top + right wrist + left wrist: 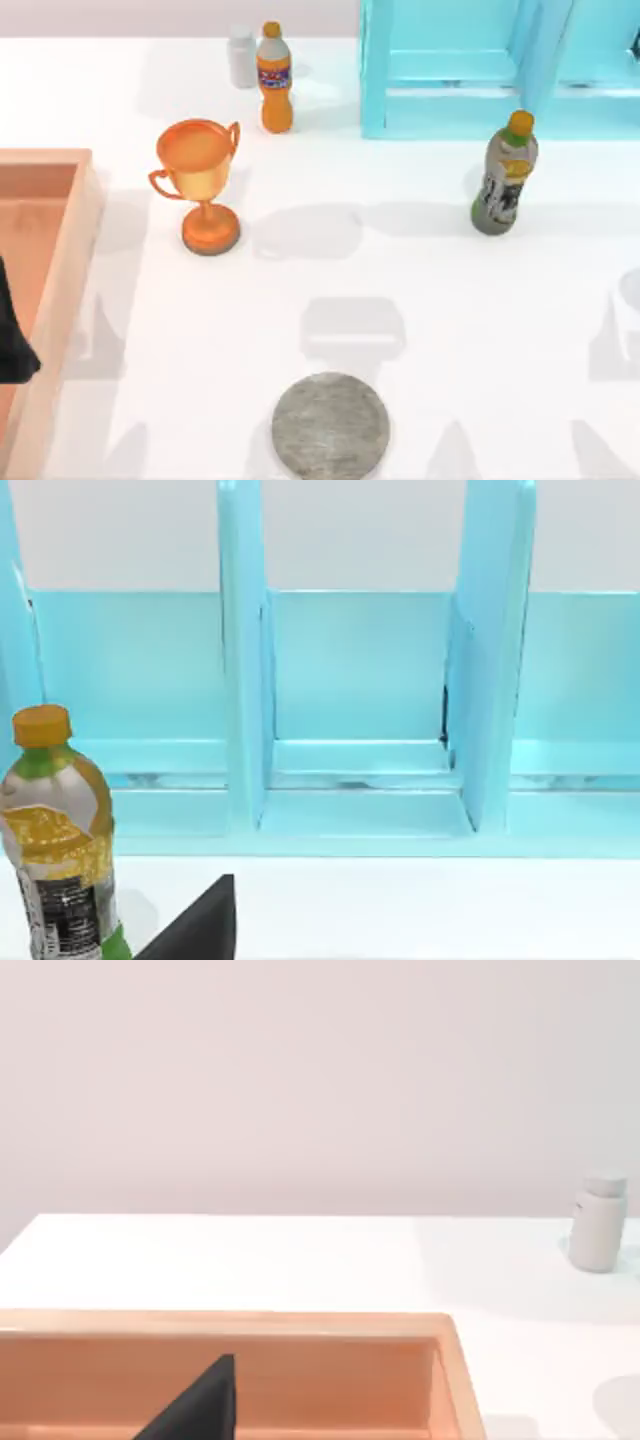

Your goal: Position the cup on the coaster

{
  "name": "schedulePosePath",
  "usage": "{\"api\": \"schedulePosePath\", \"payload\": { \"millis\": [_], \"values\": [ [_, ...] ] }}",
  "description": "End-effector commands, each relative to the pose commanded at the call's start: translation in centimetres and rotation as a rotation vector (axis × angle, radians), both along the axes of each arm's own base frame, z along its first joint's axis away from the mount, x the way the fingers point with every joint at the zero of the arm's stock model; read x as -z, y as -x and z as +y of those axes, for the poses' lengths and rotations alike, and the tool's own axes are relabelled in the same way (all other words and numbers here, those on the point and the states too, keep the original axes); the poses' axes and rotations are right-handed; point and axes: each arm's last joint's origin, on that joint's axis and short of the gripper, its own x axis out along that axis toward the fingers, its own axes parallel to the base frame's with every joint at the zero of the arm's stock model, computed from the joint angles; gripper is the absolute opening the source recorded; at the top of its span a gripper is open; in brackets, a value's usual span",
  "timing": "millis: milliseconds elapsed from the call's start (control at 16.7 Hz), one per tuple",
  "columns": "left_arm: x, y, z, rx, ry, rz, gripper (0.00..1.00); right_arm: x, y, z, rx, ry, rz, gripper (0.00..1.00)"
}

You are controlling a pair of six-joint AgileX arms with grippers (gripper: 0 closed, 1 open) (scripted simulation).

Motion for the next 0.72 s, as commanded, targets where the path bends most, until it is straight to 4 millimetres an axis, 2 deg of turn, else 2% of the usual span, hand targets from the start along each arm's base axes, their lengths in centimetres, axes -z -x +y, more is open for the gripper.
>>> {"api": "schedulePosePath", "payload": {
  "millis": [180, 300, 540, 720],
  "values": [
    [0.0, 0.0, 0.0, 0.0, 0.0, 0.0, 1.0, -0.2, 0.0, 0.0, -0.001, 0.011, 0.01, 1.0],
    [0.0, 0.0, 0.0, 0.0, 0.0, 0.0, 1.0, -1.1, 0.0, 0.0, -0.005, 0.063, 0.057, 1.0],
    [0.0, 0.0, 0.0, 0.0, 0.0, 0.0, 1.0, -5.0, -0.9, -0.1, -0.028, 0.289, 0.249, 1.0],
    [0.0, 0.0, 0.0, 0.0, 0.0, 0.0, 1.0, -8.1, -3.4, -0.4, -0.109, 0.536, 0.49, 1.0]
  ]
}}
